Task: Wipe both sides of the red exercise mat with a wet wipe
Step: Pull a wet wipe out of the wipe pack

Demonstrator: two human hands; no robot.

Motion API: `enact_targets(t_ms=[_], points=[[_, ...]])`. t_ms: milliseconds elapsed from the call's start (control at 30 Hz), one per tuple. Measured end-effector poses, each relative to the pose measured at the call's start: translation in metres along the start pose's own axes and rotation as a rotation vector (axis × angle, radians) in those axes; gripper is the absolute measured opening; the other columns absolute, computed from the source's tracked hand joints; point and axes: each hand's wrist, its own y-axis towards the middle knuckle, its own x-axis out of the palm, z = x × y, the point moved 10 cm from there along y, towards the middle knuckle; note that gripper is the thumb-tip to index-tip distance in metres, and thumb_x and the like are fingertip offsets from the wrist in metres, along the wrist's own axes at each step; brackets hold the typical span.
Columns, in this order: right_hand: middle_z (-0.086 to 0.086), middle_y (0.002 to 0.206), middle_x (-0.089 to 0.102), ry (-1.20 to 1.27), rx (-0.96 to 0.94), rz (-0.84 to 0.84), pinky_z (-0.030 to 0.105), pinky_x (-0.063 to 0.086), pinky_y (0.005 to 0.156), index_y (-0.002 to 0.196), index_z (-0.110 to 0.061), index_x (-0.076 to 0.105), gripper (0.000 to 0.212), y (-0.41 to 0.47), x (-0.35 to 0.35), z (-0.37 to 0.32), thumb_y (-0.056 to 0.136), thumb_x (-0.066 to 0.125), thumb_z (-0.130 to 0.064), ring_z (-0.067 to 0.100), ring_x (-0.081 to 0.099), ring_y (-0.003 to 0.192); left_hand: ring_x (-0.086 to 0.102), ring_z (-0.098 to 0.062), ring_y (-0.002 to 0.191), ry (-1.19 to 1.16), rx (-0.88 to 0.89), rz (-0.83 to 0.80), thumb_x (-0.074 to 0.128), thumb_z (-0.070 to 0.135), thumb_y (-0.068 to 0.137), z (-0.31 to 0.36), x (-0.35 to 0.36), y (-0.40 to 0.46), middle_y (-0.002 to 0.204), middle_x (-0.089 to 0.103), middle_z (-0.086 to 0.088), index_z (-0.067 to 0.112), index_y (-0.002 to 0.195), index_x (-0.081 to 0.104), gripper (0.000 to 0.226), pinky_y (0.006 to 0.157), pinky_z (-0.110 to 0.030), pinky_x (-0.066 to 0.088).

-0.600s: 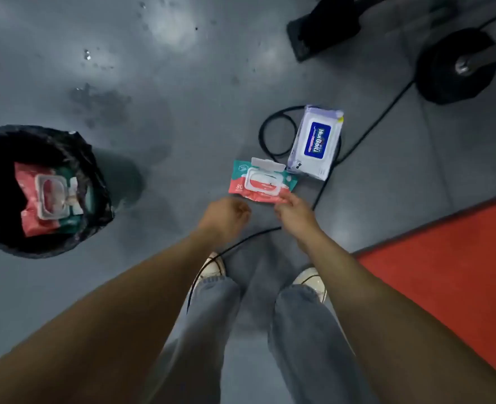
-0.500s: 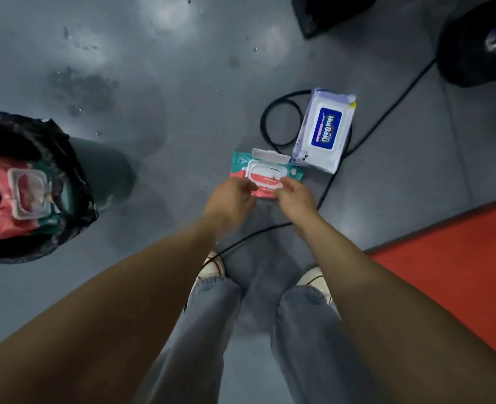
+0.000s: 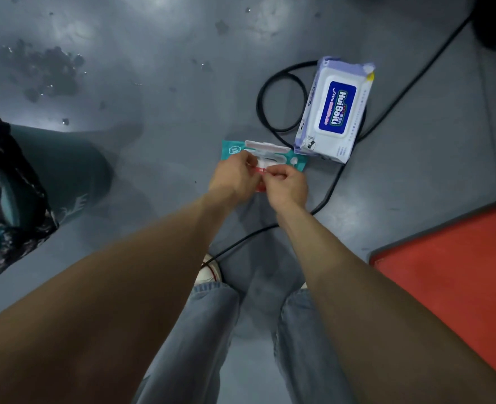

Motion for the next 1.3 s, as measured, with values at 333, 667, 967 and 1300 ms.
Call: enact_targets(t_ms=[333, 667, 967, 1300], points=[[0.001, 0.103, 0.074, -0.045, -0.057, -0.019, 0.032, 0.058, 0.089, 0.079, -0.03, 0.077, 0.038, 0.008, -0.003, 0.01, 0.076, 0.047, -0.005, 0.017, 0.071, 0.092, 0.068, -0.03, 0.095, 0.015, -0.05, 0.04, 0.066, 0.028, 0.092, 0.002, 0.003, 0.02, 0.094, 0.073, -0.01, 0.019, 0.07, 0.056, 0.025, 0.083, -0.036, 0.056], [-0.001, 0.115, 0.067, -0.127, -0.165, -0.08, 0.041, 0.054, 0.099, 0.088, -0.054, 0.074, 0.048, 0.028, 0.008, 0.023, 0.069, 0.041, -0.024, 0.016, 0.067, 0.104, 0.067, -0.025, 0.084, -0.082, 0.004, 0.149, 0.063, 0.029, 0.086, 0.001, 0.003, 0.008, 0.081, 0.071, 0.001, 0.017, 0.081, 0.066, 0.013, 0.075, -0.033, 0.053], [-0.008, 0.104, 0.065, -0.454, -0.339, 0.017, 0.037, 0.05, 0.088, 0.102, -0.041, 0.072, 0.017, 0.004, -0.005, -0.022, 0.089, 0.062, -0.035, 0.017, 0.062, 0.102, 0.055, -0.018, 0.073, -0.137, -0.043, 0.077, 0.058, 0.026, 0.093, -0.022, -0.008, 0.001, 0.071, 0.059, 0.007, 0.02, 0.074, 0.055, 0.02, 0.056, -0.028, 0.033], [-0.008, 0.116, 0.06, -0.881, -0.524, 0.158, 0.039, 0.031, 0.088, 0.105, -0.036, 0.073, 0.019, -0.01, 0.014, -0.058, 0.09, 0.066, -0.046, 0.022, 0.046, 0.112, 0.056, -0.026, 0.088, -0.083, 0.011, -0.047, 0.05, 0.026, 0.099, -0.024, -0.005, 0.007, 0.094, 0.064, -0.006, 0.009, 0.097, 0.061, 0.021, 0.068, -0.032, 0.036]])
